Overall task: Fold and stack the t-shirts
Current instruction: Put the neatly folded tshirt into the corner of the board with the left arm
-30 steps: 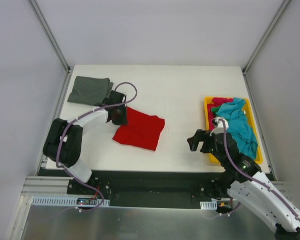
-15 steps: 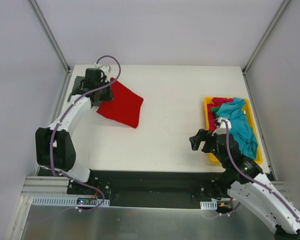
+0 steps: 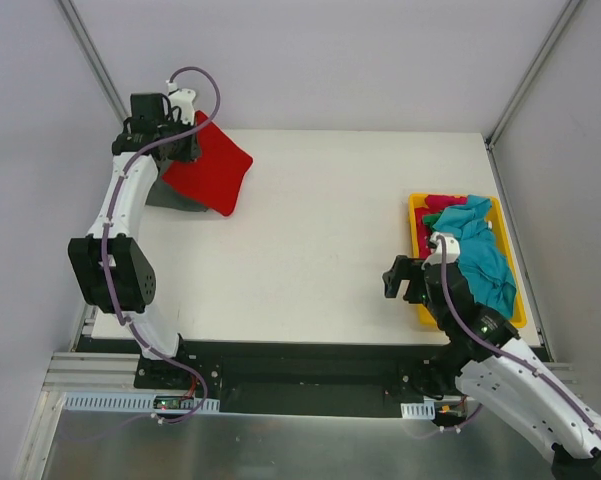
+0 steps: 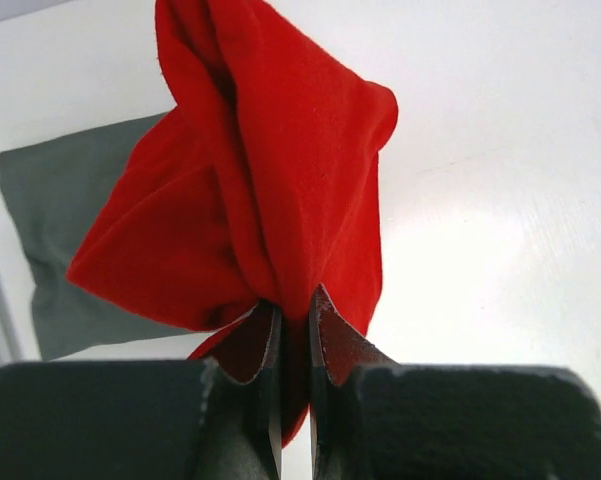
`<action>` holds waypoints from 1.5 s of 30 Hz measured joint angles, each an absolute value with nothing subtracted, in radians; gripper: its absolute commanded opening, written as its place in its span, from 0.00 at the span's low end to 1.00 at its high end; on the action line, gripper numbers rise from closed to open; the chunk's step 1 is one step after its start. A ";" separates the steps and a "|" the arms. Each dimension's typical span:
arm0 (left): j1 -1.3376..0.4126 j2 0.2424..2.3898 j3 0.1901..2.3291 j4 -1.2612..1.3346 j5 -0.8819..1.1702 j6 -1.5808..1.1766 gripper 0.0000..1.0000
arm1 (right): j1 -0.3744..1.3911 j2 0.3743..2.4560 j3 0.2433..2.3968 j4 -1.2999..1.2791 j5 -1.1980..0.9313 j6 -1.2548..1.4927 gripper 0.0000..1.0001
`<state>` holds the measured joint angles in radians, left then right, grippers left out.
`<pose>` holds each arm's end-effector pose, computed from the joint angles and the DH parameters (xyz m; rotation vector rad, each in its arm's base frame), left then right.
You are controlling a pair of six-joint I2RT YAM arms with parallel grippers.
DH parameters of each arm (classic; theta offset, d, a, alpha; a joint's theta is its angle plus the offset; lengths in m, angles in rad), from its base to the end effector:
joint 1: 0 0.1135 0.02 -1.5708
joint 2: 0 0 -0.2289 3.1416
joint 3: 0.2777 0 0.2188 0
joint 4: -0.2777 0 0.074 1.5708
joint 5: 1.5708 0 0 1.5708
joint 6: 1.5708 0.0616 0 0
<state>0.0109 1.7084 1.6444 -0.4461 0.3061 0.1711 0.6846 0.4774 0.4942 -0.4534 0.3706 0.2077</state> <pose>0.3812 -0.0144 0.3218 0.3494 2.0316 -0.2060 0.1266 0.0745 0.2266 -0.2365 1.9677 0.2080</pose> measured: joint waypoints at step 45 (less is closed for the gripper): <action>0.304 2.340 2.287 -0.724 0.464 0.324 0.00 | 0.685 0.779 0.552 -0.446 0.440 0.139 0.96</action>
